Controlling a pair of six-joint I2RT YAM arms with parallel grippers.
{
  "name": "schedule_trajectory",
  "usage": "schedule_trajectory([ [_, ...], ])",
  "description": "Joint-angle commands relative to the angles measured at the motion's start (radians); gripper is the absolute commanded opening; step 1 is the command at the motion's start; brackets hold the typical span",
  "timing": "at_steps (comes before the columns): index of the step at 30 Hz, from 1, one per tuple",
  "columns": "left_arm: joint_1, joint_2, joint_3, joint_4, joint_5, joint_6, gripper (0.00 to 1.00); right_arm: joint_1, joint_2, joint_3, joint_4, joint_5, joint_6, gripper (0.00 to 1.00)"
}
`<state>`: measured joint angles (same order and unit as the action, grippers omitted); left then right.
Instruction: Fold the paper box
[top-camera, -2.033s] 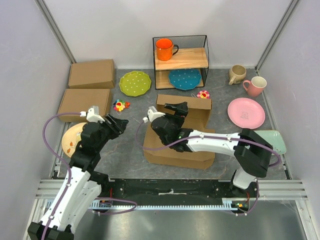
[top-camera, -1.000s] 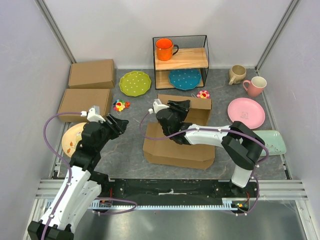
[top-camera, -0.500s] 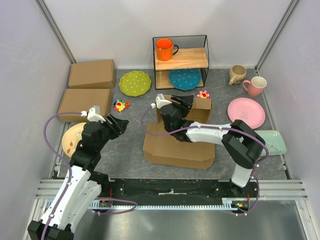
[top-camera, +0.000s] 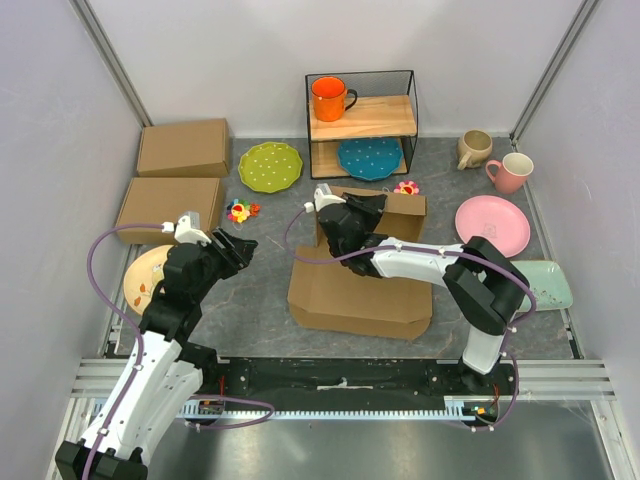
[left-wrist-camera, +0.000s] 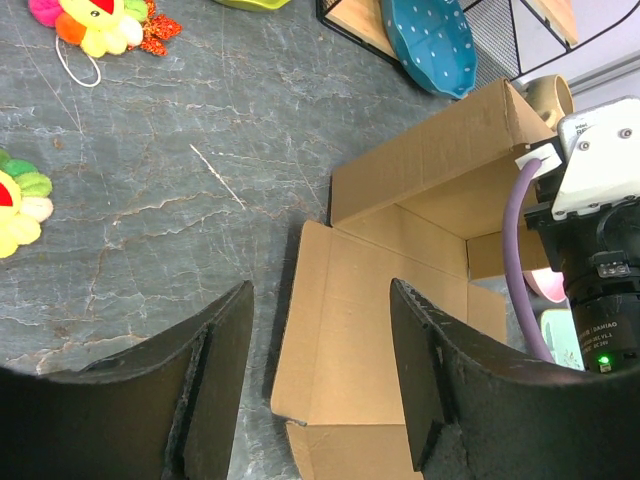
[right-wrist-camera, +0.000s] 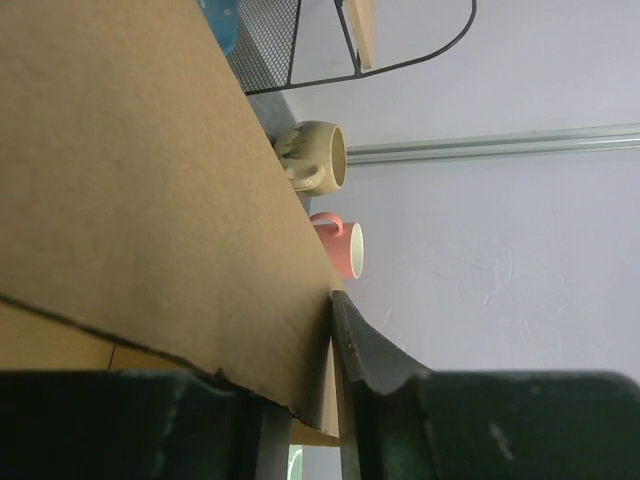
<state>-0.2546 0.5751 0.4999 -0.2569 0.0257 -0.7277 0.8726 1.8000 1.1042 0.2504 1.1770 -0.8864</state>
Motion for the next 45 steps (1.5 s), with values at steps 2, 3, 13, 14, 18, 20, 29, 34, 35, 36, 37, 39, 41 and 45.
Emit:
schedule_trajectory([
  [2, 0.003, -0.004, 0.014, 0.002, -0.02, 0.034, 0.64, -0.006, -0.014, 0.025, 0.0, 0.012, 0.023, 0.2],
  [3, 0.003, -0.006, 0.02, 0.001, -0.02, 0.034, 0.64, -0.001, -0.019, 0.022, 0.0, 0.015, 0.02, 0.15],
  [13, 0.002, 0.019, 0.107, -0.019, -0.024, 0.053, 0.64, 0.045, -0.096, 0.045, -0.029, 0.081, -0.003, 0.0],
  [14, 0.002, 0.025, 0.129, -0.024, -0.05, 0.06, 0.64, 0.049, -0.102, 0.061, -0.104, 0.084, 0.022, 0.0],
  [18, 0.003, 0.054, 0.213, -0.041, -0.082, 0.085, 0.64, 0.011, -0.142, 0.247, -0.529, 0.008, 0.461, 0.0],
  [20, 0.003, 0.069, 0.286, -0.051, -0.11, 0.093, 0.65, -0.042, -0.148, 0.405, -0.807, -0.077, 0.62, 0.0],
  [29, 0.006, 0.118, 0.566, -0.035, -0.164, 0.097, 0.69, -0.481, -0.231, 0.516, -1.128, -0.915, 1.156, 0.0],
  [34, 0.006, 0.111, 0.614, -0.042, -0.116, 0.1, 0.69, -0.596, -0.274, 0.343, -1.077, -1.229, 1.297, 0.0],
  [35, 0.005, 0.106, 0.611, -0.042, -0.11, 0.103, 0.69, -0.607, -0.278, 0.323, -1.065, -1.307, 1.334, 0.0],
  [36, 0.005, 0.101, 0.608, -0.045, -0.104, 0.105, 0.69, -0.618, -0.29, 0.271, -1.057, -1.341, 1.353, 0.0],
  [37, 0.005, 0.095, 0.594, -0.044, -0.095, 0.103, 0.69, -0.627, -0.301, 0.241, -1.025, -1.37, 1.385, 0.0],
  [39, 0.005, 0.08, 0.574, -0.044, -0.087, 0.1, 0.69, -0.63, -0.33, 0.169, -1.004, -1.451, 1.46, 0.0],
  [41, 0.005, 0.063, 0.537, -0.038, -0.072, 0.088, 0.69, -0.63, -0.347, 0.12, -0.978, -1.499, 1.51, 0.0],
  [45, 0.005, 0.034, 0.451, -0.016, -0.032, 0.059, 0.69, -0.63, -0.439, -0.083, -0.883, -1.557, 1.682, 0.0],
])
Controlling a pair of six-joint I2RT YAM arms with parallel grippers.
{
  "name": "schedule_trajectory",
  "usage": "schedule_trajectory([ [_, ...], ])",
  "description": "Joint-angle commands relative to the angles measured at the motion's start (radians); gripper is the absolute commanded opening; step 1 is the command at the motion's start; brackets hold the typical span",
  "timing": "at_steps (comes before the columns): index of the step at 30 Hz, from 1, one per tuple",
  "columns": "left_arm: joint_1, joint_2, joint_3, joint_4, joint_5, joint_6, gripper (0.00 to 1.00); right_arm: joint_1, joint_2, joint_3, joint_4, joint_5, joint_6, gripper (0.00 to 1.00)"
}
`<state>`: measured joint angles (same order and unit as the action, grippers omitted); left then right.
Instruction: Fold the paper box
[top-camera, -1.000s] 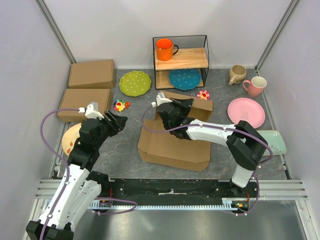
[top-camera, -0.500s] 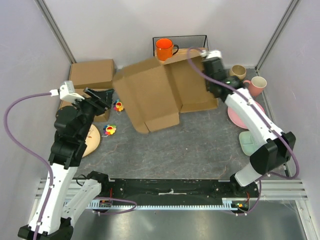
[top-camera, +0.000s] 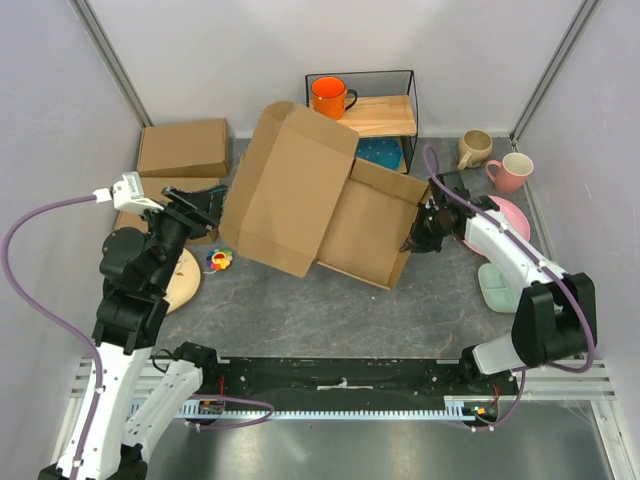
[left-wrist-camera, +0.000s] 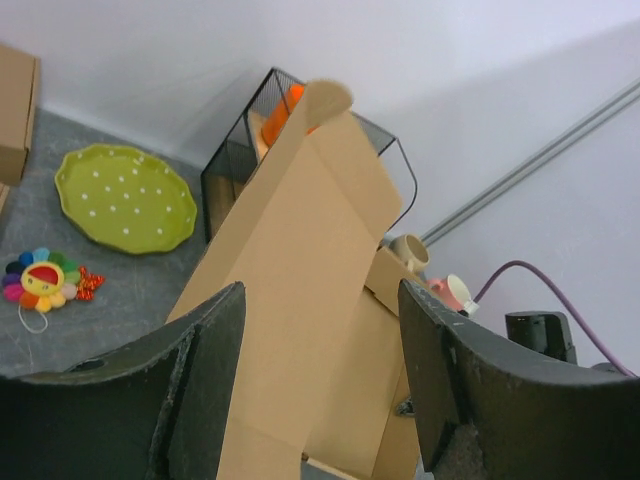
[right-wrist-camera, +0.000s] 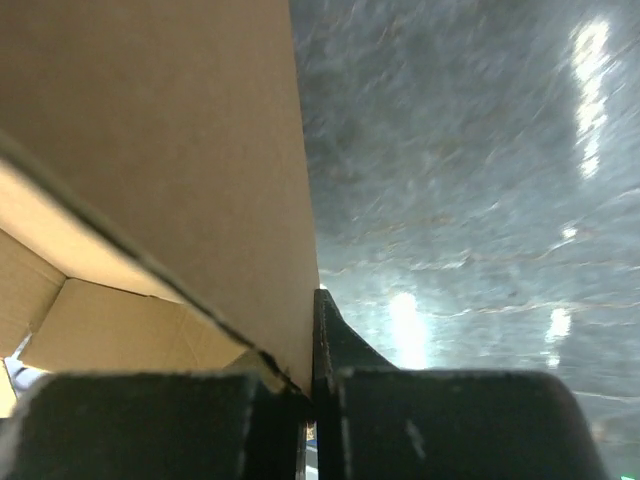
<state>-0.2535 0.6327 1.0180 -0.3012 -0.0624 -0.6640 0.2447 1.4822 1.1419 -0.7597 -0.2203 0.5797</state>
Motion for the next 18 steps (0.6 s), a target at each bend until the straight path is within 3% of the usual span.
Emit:
schedule_trajectory([
  [1, 0.002, -0.028, -0.103, 0.037, 0.058, -0.012, 0.69, 0.001, -0.135, -0.149, 0.155, -0.154, 0.273, 0.0],
  [6, -0.007, -0.039, -0.203, 0.085, 0.122, -0.029, 0.68, 0.06, -0.203, -0.342, 0.247, -0.1, 0.443, 0.0],
  [12, -0.018, -0.038, -0.289, 0.116, 0.156, -0.055, 0.67, 0.223, -0.185, -0.429, 0.362, 0.045, 0.679, 0.01],
  [13, -0.02, -0.036, -0.298, 0.116, 0.16, -0.057, 0.67, 0.278, -0.175, -0.426, 0.384, 0.065, 0.712, 0.06],
  [14, -0.02, -0.033, -0.303, 0.116, 0.165, -0.057, 0.67, 0.304, -0.149, -0.423, 0.398, 0.09, 0.751, 0.22],
  [17, -0.021, -0.037, -0.317, 0.105, 0.17, -0.048, 0.67, 0.384, -0.082, -0.378, 0.419, 0.096, 0.761, 0.58],
  [18, -0.021, -0.039, -0.317, 0.099, 0.162, -0.043, 0.67, 0.399, -0.071, -0.329, 0.405, 0.111, 0.723, 0.62],
])
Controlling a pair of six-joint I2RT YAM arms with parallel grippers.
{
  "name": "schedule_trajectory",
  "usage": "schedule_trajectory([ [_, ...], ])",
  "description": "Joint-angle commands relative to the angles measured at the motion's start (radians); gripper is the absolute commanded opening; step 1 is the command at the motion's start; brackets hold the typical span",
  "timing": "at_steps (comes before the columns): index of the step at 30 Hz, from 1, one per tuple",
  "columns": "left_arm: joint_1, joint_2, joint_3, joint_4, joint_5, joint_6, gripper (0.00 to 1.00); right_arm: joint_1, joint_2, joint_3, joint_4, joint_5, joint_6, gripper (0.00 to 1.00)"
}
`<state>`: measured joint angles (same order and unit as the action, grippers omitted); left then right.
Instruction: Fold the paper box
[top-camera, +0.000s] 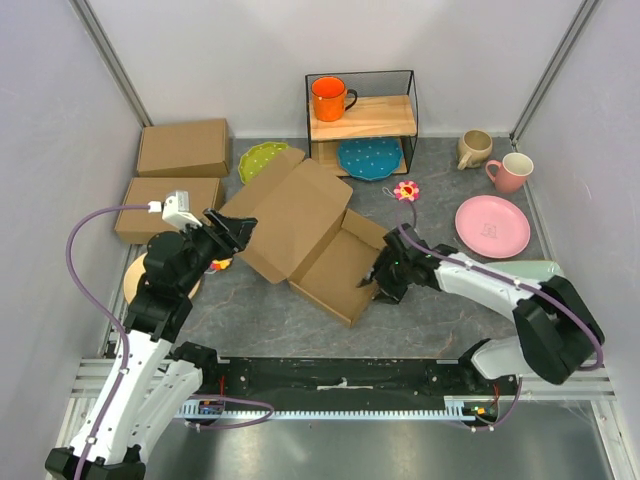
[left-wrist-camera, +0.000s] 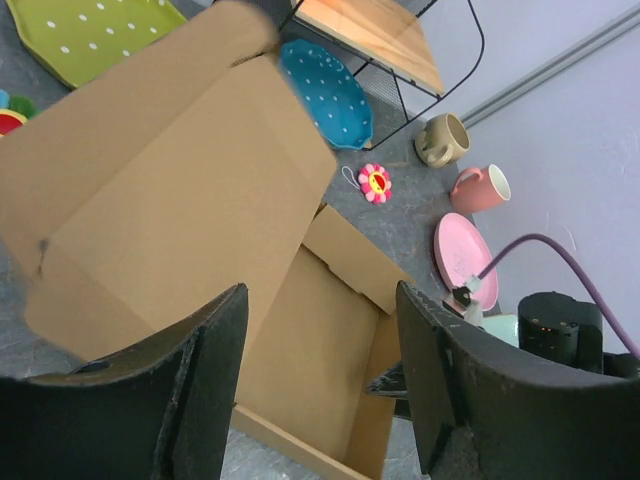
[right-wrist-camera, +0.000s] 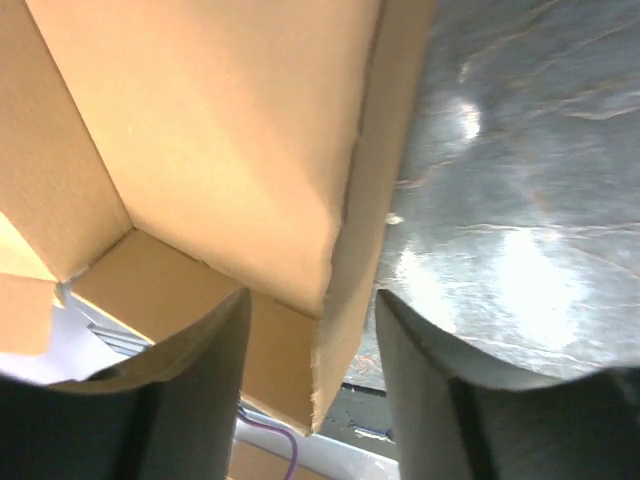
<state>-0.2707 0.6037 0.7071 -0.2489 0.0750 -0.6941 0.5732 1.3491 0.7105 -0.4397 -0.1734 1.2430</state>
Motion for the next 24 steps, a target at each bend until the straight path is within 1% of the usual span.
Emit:
schedule_trajectory([
  [1, -0.004, -0.01, -0.005, 0.04, 0.019, -0.001, 0.67, 0.1, 0.073, 0.13, 0.043, 0.08, 0.038, 0.69],
  [3, -0.004, -0.012, 0.005, 0.019, 0.006, 0.016, 0.67, 0.122, 0.093, 0.219, -0.016, 0.124, -0.051, 0.77],
  [4, -0.004, -0.012, 0.009, 0.013, 0.003, 0.021, 0.67, 0.14, 0.1, 0.253, -0.086, 0.138, -0.094, 0.84],
  [5, -0.004, -0.01, 0.012, 0.004, 0.0, 0.024, 0.67, 0.148, 0.117, 0.315, -0.121, 0.146, -0.132, 0.92],
  [6, -0.004, -0.01, 0.018, 0.0, -0.004, 0.03, 0.67, 0.155, 0.128, 0.345, -0.155, 0.158, -0.214, 0.94],
  [7, -0.004, -0.009, 0.023, -0.001, -0.007, 0.031, 0.67, 0.177, 0.136, 0.372, -0.23, 0.166, -0.255, 0.96],
  [8, -0.004, -0.007, 0.031, -0.012, -0.009, 0.034, 0.67, 0.189, 0.148, 0.433, -0.272, 0.19, -0.292, 0.96],
  [9, -0.005, -0.008, 0.04, -0.019, -0.02, 0.041, 0.67, 0.215, 0.148, 0.464, -0.347, 0.246, -0.372, 0.96],
  [10, -0.004, -0.009, 0.045, -0.023, -0.023, 0.044, 0.67, 0.227, 0.136, 0.518, -0.378, 0.293, -0.405, 0.97],
  [12, -0.004, -0.005, 0.048, -0.029, -0.032, 0.045, 0.67, 0.24, 0.116, 0.549, -0.434, 0.357, -0.473, 0.98],
  [16, -0.004, 0.002, 0.04, -0.035, -0.029, 0.041, 0.67, 0.24, 0.085, 0.572, -0.478, 0.377, -0.552, 0.98],
  [18, -0.005, -0.007, 0.035, -0.046, -0.029, 0.036, 0.67, 0.24, 0.084, 0.581, -0.517, 0.429, -0.57, 0.98],
  [19, -0.004, -0.012, 0.032, -0.05, -0.03, 0.036, 0.67, 0.24, 0.061, 0.583, -0.518, 0.533, -0.582, 0.98],
  [20, -0.004, -0.015, 0.023, -0.055, -0.035, 0.031, 0.67, 0.24, 0.048, 0.587, -0.51, 0.596, -0.597, 0.98],
  [22, -0.004, -0.027, 0.003, -0.058, -0.032, 0.002, 0.67, 0.238, 0.003, 0.572, -0.426, 0.726, -0.641, 0.98],
  [23, -0.004, -0.03, -0.024, -0.058, -0.021, -0.013, 0.67, 0.237, -0.017, 0.549, -0.353, 0.777, -0.753, 0.98],
  [24, -0.004, -0.03, -0.04, -0.058, -0.015, -0.05, 0.67, 0.223, -0.031, 0.523, -0.188, 0.781, -0.802, 0.98],
])
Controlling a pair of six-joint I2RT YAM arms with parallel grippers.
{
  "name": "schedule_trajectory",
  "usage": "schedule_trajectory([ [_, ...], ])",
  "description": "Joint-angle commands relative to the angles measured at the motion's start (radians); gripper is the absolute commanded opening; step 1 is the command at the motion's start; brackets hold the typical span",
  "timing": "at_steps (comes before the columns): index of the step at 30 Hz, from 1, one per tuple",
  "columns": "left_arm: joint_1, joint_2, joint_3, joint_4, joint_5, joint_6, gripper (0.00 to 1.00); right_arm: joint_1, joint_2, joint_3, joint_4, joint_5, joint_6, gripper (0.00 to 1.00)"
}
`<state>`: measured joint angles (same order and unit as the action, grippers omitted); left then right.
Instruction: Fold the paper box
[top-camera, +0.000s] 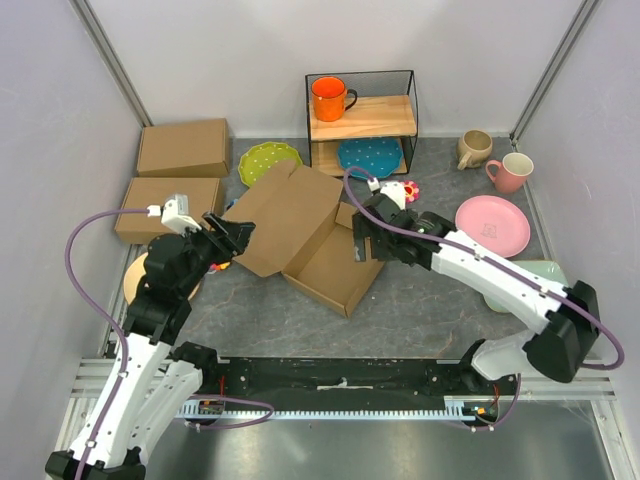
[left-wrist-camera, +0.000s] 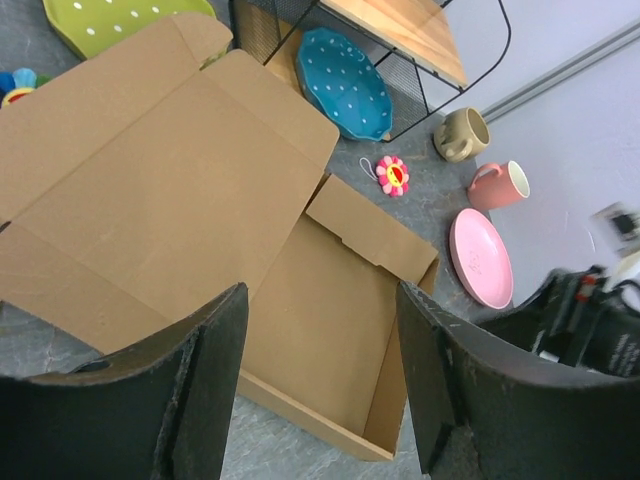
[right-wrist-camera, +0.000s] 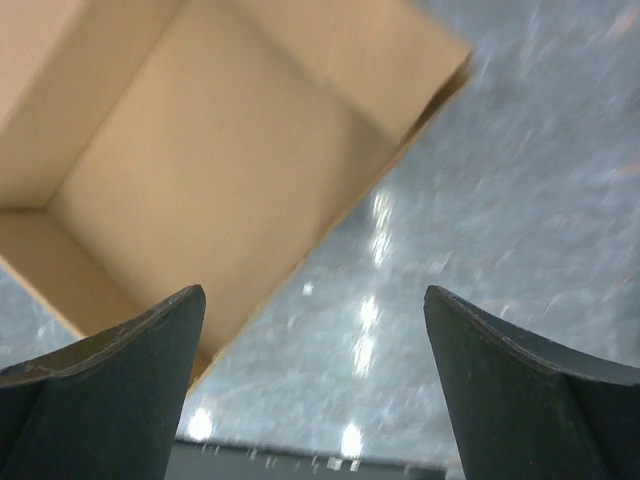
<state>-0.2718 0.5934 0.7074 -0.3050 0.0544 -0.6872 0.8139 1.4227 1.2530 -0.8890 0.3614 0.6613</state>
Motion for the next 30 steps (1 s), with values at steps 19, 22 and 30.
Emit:
schedule_trajectory([
  [19, -0.059, 0.0, -0.275, 0.041, 0.124, -0.204, 0.86, -0.249, 0.387, 0.105, 0.596, -0.078, -0.615, 0.98],
  [22, -0.084, 0.037, -0.292, 0.07, 0.131, -0.204, 0.86, -0.249, 0.421, 0.079, 0.595, -0.081, -0.614, 0.98],
  [30, -0.294, 0.206, -0.304, 0.162, -0.008, -0.236, 0.86, -0.249, 0.409, -0.105, 0.671, -0.047, -0.525, 0.75],
])
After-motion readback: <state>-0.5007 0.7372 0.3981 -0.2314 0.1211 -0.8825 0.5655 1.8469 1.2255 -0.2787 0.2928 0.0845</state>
